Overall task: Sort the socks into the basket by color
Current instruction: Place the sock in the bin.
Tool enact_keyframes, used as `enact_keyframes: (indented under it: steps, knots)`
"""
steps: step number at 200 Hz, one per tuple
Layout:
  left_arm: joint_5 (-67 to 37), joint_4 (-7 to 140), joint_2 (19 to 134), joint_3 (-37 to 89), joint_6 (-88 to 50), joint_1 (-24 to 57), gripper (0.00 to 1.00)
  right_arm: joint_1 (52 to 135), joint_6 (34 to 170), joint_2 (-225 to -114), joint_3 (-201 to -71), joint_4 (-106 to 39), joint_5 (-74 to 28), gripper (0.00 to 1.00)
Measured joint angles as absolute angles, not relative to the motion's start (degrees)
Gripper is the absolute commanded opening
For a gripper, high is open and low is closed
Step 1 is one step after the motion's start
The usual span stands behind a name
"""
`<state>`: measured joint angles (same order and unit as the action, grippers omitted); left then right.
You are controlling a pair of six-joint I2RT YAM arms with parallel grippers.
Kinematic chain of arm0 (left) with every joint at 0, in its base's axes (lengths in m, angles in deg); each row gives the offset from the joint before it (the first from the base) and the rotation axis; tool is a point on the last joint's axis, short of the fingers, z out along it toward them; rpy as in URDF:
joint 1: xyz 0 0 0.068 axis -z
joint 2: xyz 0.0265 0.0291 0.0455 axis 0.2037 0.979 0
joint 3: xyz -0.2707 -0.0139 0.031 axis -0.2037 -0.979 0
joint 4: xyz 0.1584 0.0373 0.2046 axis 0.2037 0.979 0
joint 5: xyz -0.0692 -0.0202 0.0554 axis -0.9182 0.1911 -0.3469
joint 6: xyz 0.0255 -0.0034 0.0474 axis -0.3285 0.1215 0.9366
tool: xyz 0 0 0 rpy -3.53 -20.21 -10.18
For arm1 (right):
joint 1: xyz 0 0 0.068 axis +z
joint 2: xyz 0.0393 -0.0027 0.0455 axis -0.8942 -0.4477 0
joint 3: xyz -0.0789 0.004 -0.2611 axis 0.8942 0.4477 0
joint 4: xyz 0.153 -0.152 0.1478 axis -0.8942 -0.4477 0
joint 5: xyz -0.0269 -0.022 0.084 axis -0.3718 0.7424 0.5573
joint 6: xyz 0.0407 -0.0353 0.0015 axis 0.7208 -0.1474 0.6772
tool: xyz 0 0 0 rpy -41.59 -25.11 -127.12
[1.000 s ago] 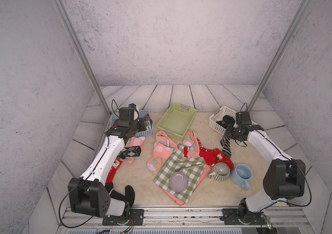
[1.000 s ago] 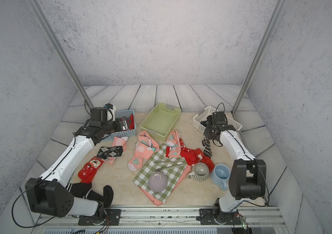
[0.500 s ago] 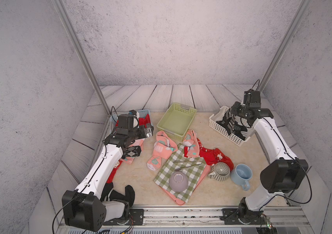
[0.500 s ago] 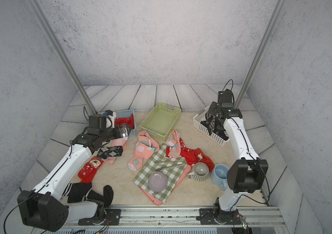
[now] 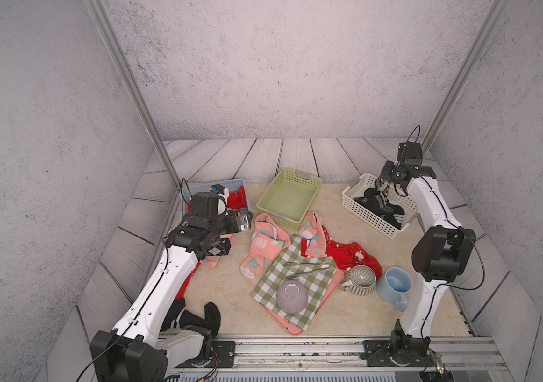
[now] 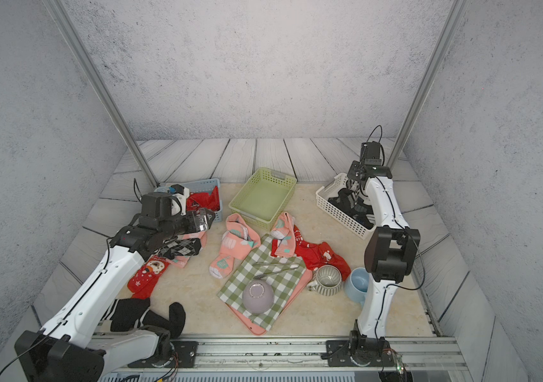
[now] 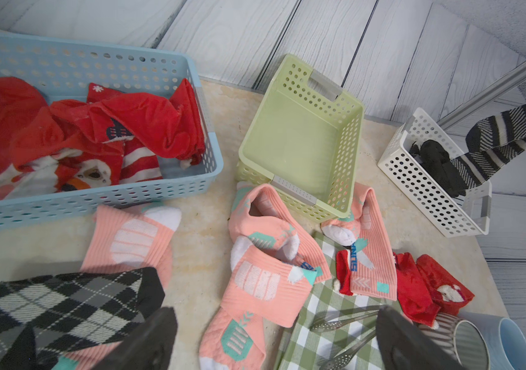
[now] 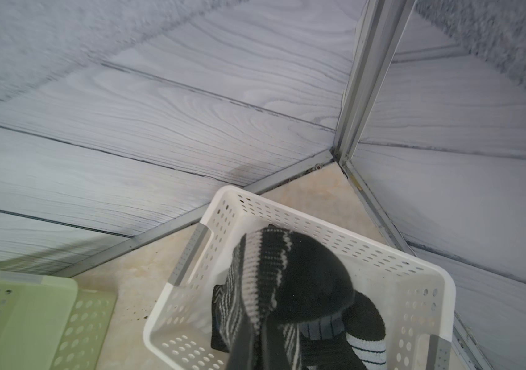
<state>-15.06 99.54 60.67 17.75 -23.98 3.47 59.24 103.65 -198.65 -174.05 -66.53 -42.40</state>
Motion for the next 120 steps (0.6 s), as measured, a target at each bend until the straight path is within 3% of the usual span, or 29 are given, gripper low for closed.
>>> enact_keyframes:
  steps: [109,120]
  knots:
    - [-12.0,102.8,59.5,14.3,-24.9,4.2,1.00,54.5,106.1,-215.0,-177.7,-77.3,-34.3,0.00]
    - [-11.7,103.0,59.5,14.2,-24.9,4.2,1.00,54.5,106.6,-216.3,-178.7,-78.2,-33.8,0.04]
